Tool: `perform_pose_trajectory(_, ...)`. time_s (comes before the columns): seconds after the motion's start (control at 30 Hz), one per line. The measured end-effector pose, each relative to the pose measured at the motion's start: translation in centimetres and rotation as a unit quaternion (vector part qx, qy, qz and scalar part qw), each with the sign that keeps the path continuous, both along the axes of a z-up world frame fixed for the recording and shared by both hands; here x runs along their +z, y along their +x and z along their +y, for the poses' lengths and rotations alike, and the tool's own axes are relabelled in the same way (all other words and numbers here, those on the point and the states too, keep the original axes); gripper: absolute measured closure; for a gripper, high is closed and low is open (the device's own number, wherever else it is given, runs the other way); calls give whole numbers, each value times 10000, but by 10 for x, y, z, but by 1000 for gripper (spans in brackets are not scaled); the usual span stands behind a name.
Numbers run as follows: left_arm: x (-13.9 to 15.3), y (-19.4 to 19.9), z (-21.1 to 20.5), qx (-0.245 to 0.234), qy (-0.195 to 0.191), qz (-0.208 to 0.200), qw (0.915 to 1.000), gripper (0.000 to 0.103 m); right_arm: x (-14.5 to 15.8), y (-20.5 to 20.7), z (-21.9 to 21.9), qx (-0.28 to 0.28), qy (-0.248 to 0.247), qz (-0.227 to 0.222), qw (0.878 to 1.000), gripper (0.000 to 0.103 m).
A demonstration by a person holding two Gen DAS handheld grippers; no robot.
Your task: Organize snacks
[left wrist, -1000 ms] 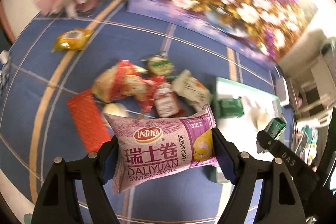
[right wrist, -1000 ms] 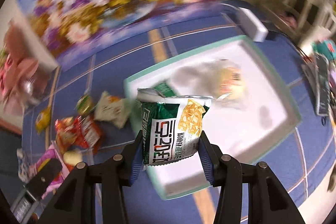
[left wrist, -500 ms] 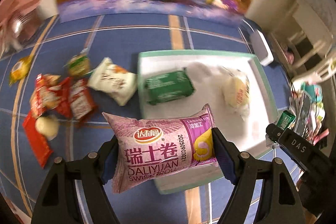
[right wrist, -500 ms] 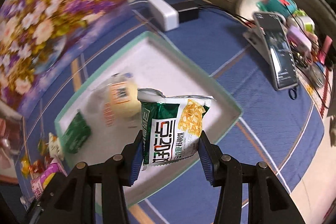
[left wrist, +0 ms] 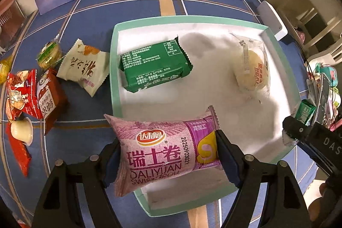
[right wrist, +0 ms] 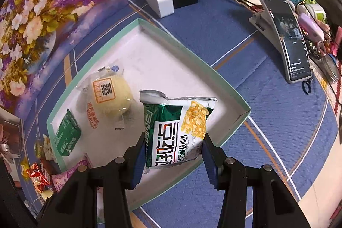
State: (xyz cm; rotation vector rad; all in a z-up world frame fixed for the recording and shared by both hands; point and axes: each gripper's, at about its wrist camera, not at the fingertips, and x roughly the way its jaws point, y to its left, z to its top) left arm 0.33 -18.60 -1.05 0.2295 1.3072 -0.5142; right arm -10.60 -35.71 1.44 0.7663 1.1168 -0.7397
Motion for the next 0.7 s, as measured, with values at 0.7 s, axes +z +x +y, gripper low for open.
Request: perform_pose_trajectory(0.7,18,7,19,117,-261,-123,9995,23,10,8,9,293,-181,37,9994,51)
